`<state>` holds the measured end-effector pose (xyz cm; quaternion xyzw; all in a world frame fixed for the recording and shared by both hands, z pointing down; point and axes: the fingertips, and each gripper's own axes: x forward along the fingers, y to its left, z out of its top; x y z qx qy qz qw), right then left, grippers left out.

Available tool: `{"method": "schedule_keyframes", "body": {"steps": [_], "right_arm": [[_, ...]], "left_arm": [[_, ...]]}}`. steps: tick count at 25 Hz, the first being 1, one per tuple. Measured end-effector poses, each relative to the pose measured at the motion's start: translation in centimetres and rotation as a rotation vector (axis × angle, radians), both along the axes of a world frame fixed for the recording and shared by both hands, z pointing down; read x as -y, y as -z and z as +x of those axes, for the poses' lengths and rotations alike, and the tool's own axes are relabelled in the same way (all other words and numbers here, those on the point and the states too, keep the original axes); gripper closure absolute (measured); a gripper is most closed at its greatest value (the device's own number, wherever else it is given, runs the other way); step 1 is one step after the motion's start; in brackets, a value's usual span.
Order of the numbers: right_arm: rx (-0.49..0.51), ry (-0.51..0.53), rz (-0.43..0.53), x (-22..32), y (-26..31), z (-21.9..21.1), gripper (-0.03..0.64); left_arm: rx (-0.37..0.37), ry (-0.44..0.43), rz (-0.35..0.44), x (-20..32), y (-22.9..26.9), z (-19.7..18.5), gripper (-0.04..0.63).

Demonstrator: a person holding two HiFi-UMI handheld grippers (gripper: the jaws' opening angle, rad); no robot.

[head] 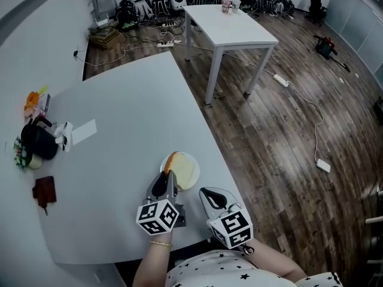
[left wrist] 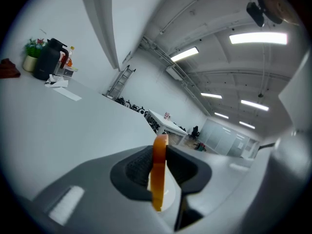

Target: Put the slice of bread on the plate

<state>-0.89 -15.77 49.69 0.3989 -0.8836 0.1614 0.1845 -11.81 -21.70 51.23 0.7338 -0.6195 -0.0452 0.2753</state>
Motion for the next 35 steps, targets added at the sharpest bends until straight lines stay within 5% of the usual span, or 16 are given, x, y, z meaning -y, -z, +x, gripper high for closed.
{"method": "schedule_keyframes", "body": {"steps": [14, 22, 26, 29, 35], "right_arm": [[0.005, 0.017, -0.028, 0.3, -1.2, -1.2, 0.618], [-0.003, 0.019, -0.008, -0.1, -0.8, -1.6, 0.618], [0.004, 0.016, 0.013, -0.5, -0.1, -1.2, 0.618], [0.007, 0.026, 0.029, -1.0, 0.3, -1.4, 0.618], [0.024, 0.062, 0.046, -2.1, 0.9, -2.0, 0.618]], "left_arm": [[0.179, 0.115, -0.162, -0.4, -4.5, -4.8, 0.464], [0.136, 0.073, -0.105, -1.6, -1.9, -3.5, 0.467], [0.131, 0.028, -0.063, -3.8, 0.6, -1.4, 0.584], [0.131, -0.007, -0.061, -5.6, 1.5, 0.0, 0.586], [0.208, -0.023, -0.042, -8.0, 2.4, 1.1, 0.588]]}}
